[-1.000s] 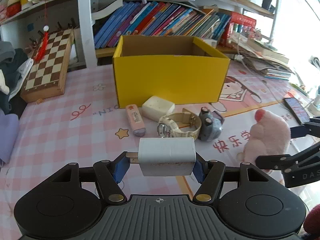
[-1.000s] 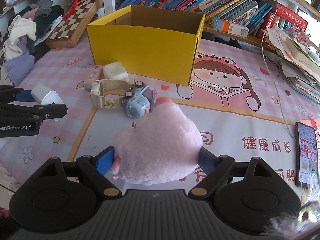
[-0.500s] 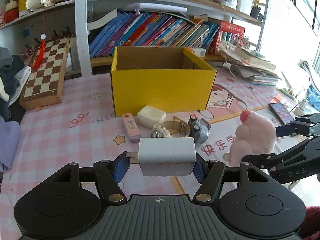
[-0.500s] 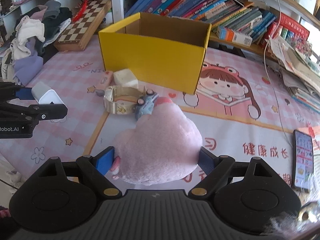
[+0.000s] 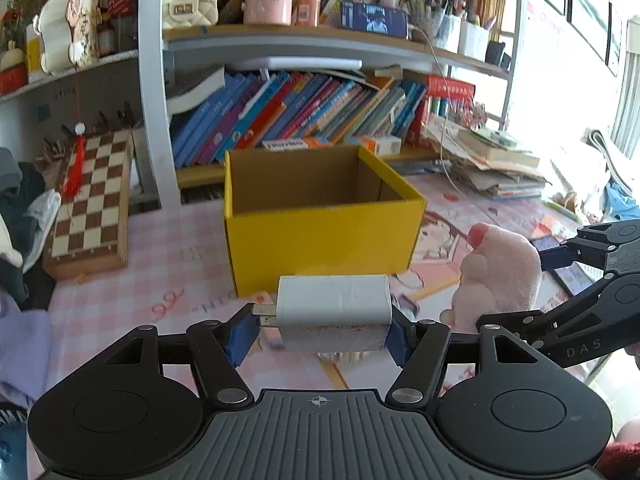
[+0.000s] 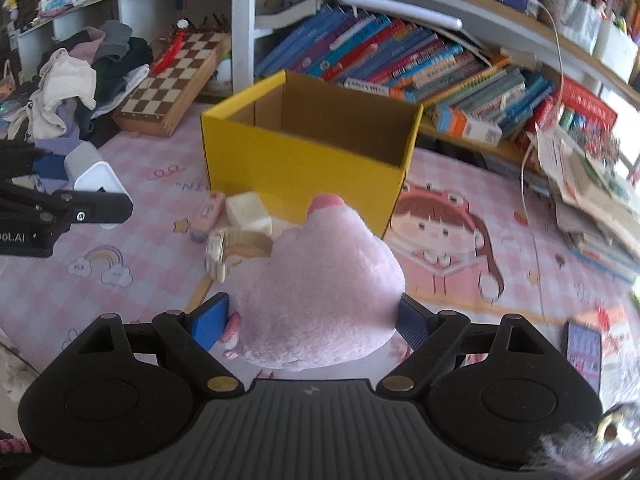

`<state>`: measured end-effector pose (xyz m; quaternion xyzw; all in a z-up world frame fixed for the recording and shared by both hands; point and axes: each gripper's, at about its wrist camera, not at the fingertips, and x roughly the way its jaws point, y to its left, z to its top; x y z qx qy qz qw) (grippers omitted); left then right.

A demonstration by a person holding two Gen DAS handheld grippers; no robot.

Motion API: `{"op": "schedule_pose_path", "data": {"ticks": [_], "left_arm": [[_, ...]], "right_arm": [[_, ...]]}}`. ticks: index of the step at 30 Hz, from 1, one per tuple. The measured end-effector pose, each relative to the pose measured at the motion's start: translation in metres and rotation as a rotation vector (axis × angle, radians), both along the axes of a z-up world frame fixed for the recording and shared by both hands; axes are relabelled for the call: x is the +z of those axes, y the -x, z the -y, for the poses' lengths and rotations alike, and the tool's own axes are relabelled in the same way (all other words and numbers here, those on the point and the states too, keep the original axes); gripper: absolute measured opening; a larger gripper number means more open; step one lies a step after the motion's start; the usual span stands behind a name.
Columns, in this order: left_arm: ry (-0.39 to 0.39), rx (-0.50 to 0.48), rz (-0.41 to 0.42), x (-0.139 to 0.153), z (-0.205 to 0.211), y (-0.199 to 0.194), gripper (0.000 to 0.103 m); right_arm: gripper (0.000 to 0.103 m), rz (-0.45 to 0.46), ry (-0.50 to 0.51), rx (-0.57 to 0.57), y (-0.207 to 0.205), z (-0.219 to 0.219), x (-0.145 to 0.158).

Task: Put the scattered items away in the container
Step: 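Carry the plush and charger into the yellow box and open both grippers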

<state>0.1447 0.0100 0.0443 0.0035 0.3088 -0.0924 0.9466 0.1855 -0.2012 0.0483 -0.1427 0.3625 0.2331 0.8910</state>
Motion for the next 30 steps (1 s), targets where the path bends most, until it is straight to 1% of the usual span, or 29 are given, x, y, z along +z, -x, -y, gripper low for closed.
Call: {"op": "schedule_pose_path", "data": {"ticks": [7, 20, 25, 30], "left_arm": [[-0.009, 0.012, 0.05, 0.017, -0.001, -0.022, 0.064], [-0.058, 0.023, 0.104, 0.039, 0.017, -0.084, 0.064], [-0.082, 0.039, 0.112, 0.04, 0.021, -0.115, 0.065], [-0.095, 0.063, 0.107, 0.035, 0.021, -0.153, 0.065]], "right_arm": [[0.086, 0.073, -0.004, 0.034, -0.027, -0.005, 0.024], [0.086, 0.157, -0.02, 0.121, -0.106, -0.01, 0.056], [0.086, 0.189, -0.018, 0.155, -0.145, -0.014, 0.06], [0.086, 0.209, 0.031, 0.195, -0.189, -0.026, 0.05]]}}
